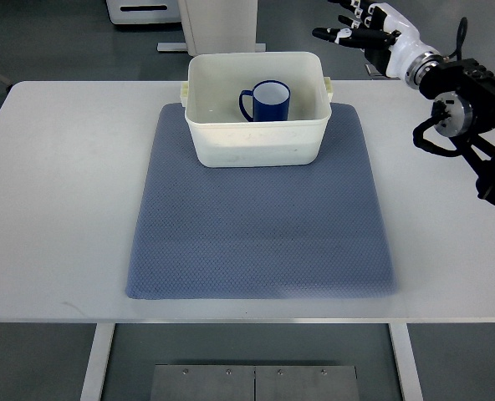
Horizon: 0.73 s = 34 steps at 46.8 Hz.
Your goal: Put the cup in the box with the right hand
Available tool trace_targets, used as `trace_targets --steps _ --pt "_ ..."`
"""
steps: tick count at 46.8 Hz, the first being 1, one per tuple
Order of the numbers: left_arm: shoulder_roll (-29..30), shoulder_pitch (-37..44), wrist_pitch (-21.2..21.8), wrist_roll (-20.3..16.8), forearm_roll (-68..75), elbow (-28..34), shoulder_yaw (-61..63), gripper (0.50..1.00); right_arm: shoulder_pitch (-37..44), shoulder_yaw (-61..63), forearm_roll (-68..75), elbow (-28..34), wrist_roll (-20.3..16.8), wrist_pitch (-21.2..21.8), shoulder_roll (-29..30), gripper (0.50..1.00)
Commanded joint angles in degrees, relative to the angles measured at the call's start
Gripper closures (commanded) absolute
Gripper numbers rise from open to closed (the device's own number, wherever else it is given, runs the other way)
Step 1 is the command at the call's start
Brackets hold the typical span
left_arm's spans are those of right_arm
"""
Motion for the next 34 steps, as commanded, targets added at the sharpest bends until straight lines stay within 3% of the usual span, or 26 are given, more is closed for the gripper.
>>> trace_targets --steps 1,16,34 --pt "0.0 0.0 0.0 0.0 0.0 0.0 0.1 0.500 -1.4 1.2 3.3 0.1 0.0 0.0 -1.6 0.500" --pt "0.0 0.0 0.0 0.0 0.0 0.0 0.1 0.500 -12.4 12.7 5.9 0.6 0.0 0.0 -3.4 0.500" --pt "0.0 0.0 0.0 0.0 0.0 0.0 0.0 0.500 -16.8 14.5 6.0 0.9 -0.1 0.3 -2.7 0.500"
